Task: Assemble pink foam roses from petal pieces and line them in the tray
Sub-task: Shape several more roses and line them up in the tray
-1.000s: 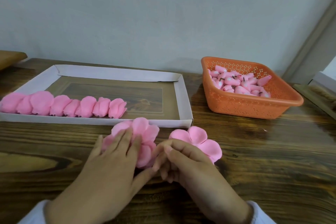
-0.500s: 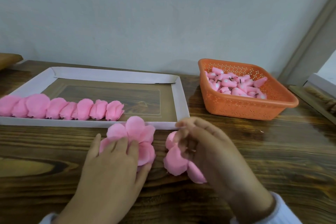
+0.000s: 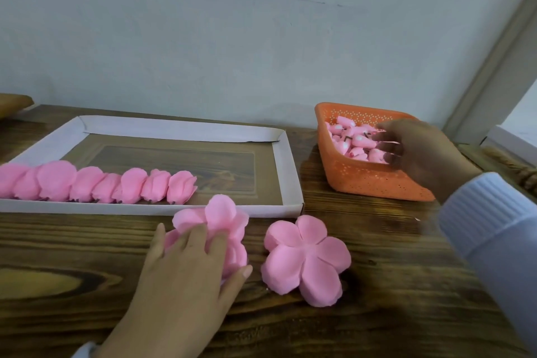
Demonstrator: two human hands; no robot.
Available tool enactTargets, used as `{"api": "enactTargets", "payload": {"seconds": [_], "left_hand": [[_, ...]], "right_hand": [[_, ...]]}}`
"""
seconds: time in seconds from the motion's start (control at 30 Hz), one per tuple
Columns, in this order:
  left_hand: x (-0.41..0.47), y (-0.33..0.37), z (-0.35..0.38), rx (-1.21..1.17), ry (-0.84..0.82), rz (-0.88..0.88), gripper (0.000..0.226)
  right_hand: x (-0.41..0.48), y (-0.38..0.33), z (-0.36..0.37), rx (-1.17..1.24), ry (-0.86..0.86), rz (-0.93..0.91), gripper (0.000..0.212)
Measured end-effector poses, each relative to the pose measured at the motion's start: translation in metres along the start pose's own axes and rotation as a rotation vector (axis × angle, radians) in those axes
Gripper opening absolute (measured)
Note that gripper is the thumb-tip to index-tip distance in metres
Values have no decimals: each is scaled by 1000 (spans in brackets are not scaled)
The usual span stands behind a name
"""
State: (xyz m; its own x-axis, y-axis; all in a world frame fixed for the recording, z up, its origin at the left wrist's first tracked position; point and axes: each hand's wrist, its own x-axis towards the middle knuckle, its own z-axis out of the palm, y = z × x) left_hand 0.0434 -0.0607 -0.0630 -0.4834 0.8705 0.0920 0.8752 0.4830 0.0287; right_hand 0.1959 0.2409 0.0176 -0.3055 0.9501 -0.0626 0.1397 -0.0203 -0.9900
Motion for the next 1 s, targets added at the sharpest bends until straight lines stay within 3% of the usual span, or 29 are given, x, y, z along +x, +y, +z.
{"api": "enactTargets", "payload": {"seconds": [0.13, 0.27, 0.33, 0.43, 0.5, 0.73, 0.9, 1.0], "left_hand": [[2, -2, 6, -4, 97, -33, 81], [-1, -1, 15, 42, 117, -43, 79], [-1, -1, 17, 66, 155, -61, 63], [2, -1, 19, 40, 229, -76, 55], [4, -1, 21, 32, 296, -58, 56], [12, -5, 25, -73, 431, 92, 74], [16, -5, 36, -61, 349, 149, 80], [15, -6, 40, -37, 235, 120, 87]], "right_hand": [[20, -9, -9, -270, 29, -126, 15], [35, -10, -11, -937, 59, -302, 13], [39, -8, -11, -1247, -9, -281, 16], [36, -3, -8, -1504, -228, -101, 33], [33, -3, -8, -1568, -305, -43, 37], [41, -1, -9, -1516, -316, 49, 39], [44, 1, -5, -1422, -349, 54, 42], [44, 1, -1, -1509, -354, 44, 44]]}}
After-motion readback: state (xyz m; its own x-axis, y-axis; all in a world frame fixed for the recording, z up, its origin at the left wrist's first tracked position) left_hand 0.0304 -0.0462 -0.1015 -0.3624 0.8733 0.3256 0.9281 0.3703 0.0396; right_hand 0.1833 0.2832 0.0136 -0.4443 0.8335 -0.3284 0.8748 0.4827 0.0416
